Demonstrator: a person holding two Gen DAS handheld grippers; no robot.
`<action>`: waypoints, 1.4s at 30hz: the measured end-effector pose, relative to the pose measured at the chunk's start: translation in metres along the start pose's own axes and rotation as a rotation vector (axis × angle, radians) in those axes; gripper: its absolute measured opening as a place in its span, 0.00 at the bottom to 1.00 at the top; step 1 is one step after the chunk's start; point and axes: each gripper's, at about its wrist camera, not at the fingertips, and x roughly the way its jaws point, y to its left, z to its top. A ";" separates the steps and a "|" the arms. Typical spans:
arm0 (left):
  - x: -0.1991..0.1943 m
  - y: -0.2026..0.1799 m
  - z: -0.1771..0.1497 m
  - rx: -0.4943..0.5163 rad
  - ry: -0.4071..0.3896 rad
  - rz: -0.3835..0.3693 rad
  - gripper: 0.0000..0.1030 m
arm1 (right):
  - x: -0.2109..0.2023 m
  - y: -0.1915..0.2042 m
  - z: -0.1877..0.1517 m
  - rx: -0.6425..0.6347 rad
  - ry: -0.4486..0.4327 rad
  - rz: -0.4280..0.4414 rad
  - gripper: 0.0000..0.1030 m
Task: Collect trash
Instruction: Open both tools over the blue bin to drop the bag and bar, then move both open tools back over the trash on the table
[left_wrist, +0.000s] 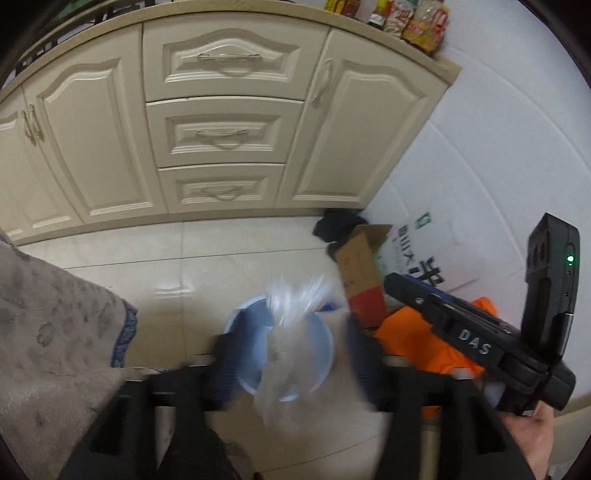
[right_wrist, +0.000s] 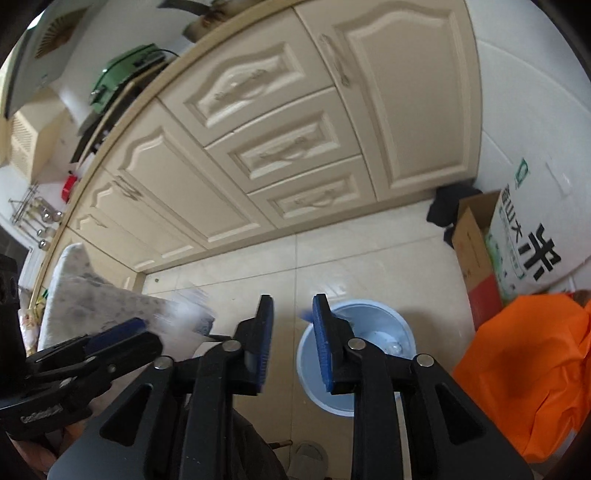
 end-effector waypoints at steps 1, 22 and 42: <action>0.001 0.001 0.004 -0.005 -0.007 0.005 0.77 | 0.002 -0.002 0.000 0.002 0.007 -0.005 0.43; -0.111 -0.007 -0.043 -0.013 -0.227 0.127 0.99 | -0.041 0.060 0.000 -0.044 -0.047 -0.043 1.00; -0.361 0.088 -0.224 -0.133 -0.567 0.329 0.99 | -0.119 0.277 -0.023 -0.378 -0.212 0.152 1.00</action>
